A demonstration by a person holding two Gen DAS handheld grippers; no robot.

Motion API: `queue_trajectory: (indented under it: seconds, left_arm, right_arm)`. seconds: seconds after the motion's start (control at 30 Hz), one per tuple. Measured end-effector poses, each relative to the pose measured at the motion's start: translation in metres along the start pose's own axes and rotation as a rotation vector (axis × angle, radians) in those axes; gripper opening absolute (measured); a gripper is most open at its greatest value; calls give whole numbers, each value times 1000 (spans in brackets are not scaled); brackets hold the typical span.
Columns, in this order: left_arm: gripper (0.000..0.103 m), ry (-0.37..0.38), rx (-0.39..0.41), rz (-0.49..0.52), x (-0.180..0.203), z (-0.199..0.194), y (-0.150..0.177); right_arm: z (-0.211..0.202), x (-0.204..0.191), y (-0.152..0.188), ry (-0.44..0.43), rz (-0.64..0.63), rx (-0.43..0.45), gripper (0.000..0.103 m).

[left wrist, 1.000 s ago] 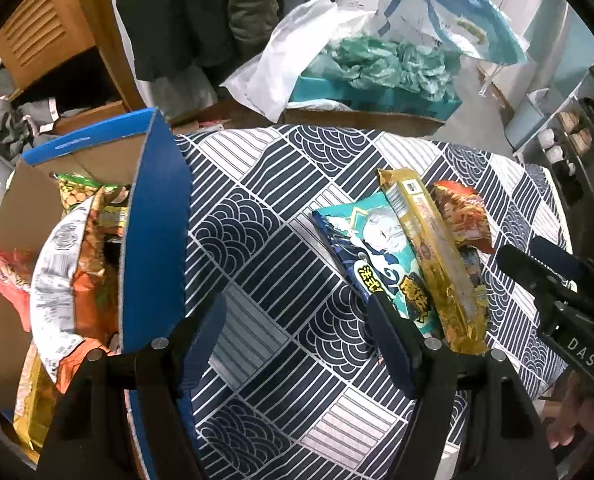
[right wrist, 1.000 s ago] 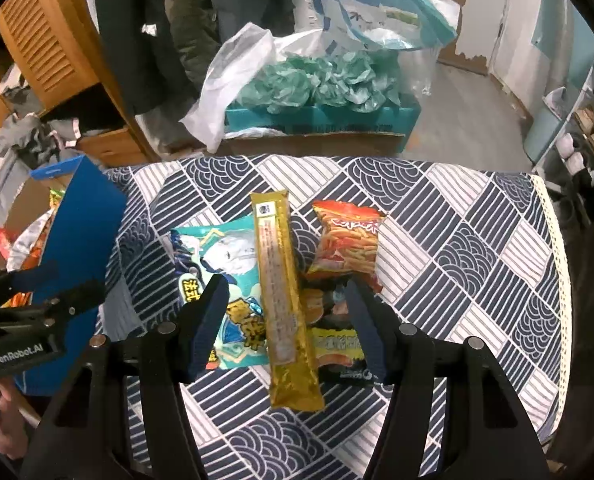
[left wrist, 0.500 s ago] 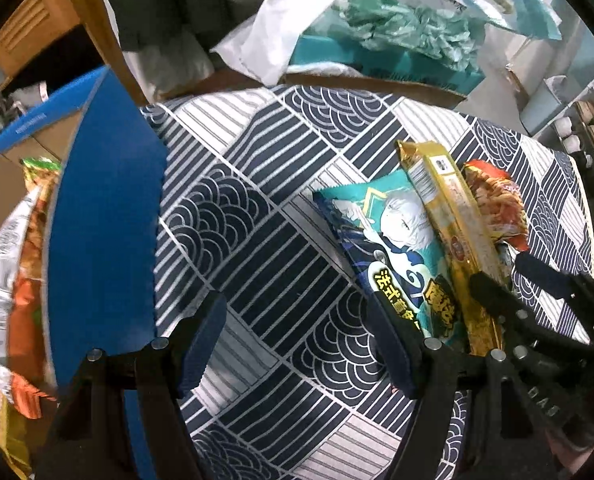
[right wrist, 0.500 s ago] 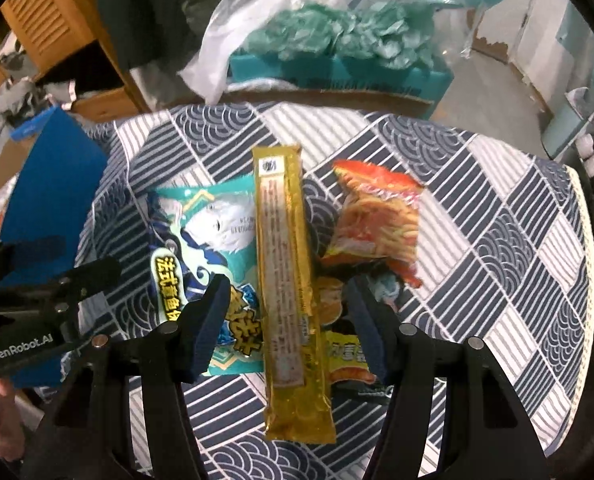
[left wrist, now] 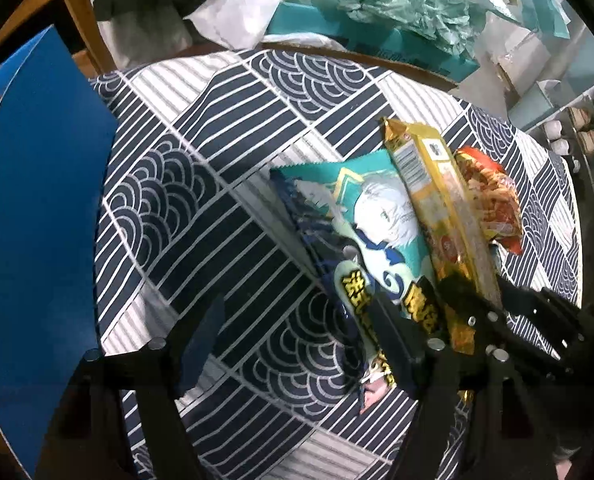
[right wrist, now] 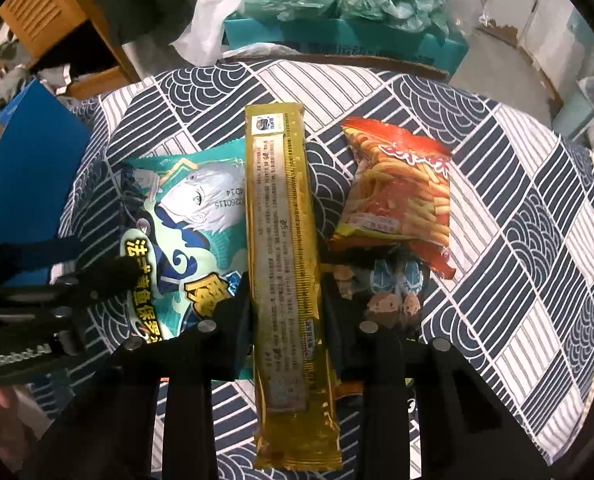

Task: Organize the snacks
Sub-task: 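Grasp the teal fish-print bag with left gripper while right grasps long gold bar, then lift the teal bag and gold bar and carry both over the box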

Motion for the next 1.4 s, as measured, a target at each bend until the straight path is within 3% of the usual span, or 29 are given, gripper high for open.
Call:
queue_trajectory:
  seconds: [0.2,0.37,0.57,0.73,0.8,0.87,1.1,1.2,1.4]
  left_arm:
    - [77,-1,9,-5,7,5,-4]
    - [77,125,-37,-77,19,13,-2]
    - [77,136,-32,-47,34,18,-1]
    - [76,198,-42,-73,45,22,-2]
    - [48,219,-49,-67,50,23,-1]
    - [38,205,-68,-52,53,27,2]
    - [20,194,5,-24,49,12,-5]
    - [18,146,71,35,48,-2,-12]
    - [18,133,103,30,37,-16,-18]
  right_arm:
    - [0,1,2,-10,24,1,30]
    - [-3,4,4,-40,56,-5,30]
    - [-5,8,9,-55,78,-8,30]
    - [-6,8,10,-56,67,-6,31]
    - [-3,7,12,-52,58,-17,35]
    - [0,7,14,-46,51,-19,35]
    - [1,9,13,-22,46,4,31]
    - [-3,12,12,-14,55,10,31]
    - [-16,12,7,-6,73,40,31]
Point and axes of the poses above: each gripper's, at about its wrist camera, not at the fingertips, and z roughly the way its jaws point, x to its right, y to its underside, the point moved 6 cm from there along z, roughly the way its jaws point, and after that the axes turned 11 degrees about x, right-handed, at the moved point
